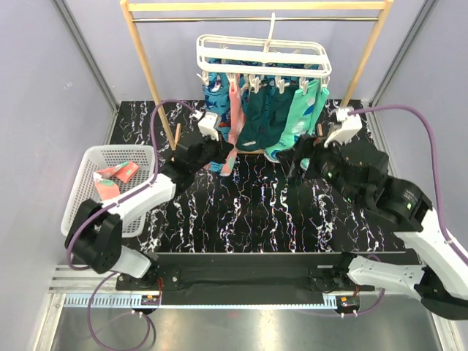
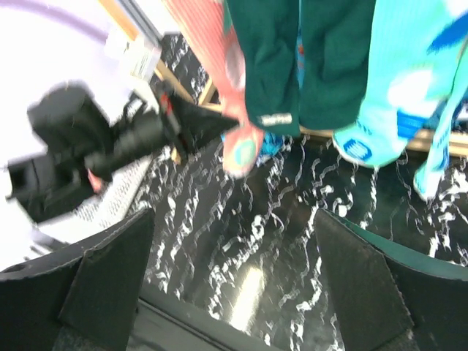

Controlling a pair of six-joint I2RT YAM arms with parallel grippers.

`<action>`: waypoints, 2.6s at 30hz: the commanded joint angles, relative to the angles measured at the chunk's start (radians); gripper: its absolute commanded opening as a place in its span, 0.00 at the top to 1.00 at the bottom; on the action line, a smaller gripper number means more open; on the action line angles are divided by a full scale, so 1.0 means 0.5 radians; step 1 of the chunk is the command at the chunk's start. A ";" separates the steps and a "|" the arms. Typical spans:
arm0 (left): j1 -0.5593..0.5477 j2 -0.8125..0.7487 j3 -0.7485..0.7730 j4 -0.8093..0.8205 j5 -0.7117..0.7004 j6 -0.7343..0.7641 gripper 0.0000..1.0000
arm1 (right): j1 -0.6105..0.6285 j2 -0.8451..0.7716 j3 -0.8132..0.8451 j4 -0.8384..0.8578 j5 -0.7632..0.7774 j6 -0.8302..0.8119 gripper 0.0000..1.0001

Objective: Remove the socks clipped to the hanger

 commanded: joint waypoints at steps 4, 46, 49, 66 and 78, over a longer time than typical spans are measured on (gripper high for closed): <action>-0.204 -0.396 -0.101 0.046 -0.349 0.048 1.00 | 0.011 0.278 0.384 0.087 0.208 -0.039 0.07; -1.232 -0.523 -0.138 -0.099 -1.712 0.382 1.00 | 0.038 1.564 1.526 0.502 0.528 -0.705 0.34; -1.262 -0.526 -0.138 -0.086 -1.721 0.404 1.00 | 0.041 1.573 1.523 0.505 0.516 -0.702 0.34; -1.358 -0.516 -0.110 -0.077 -1.798 0.459 1.00 | 0.103 1.825 1.734 0.499 0.859 -0.981 0.35; -1.388 -0.498 -0.104 -0.056 -1.825 0.462 1.00 | 0.127 1.828 1.664 0.701 1.065 -1.178 0.42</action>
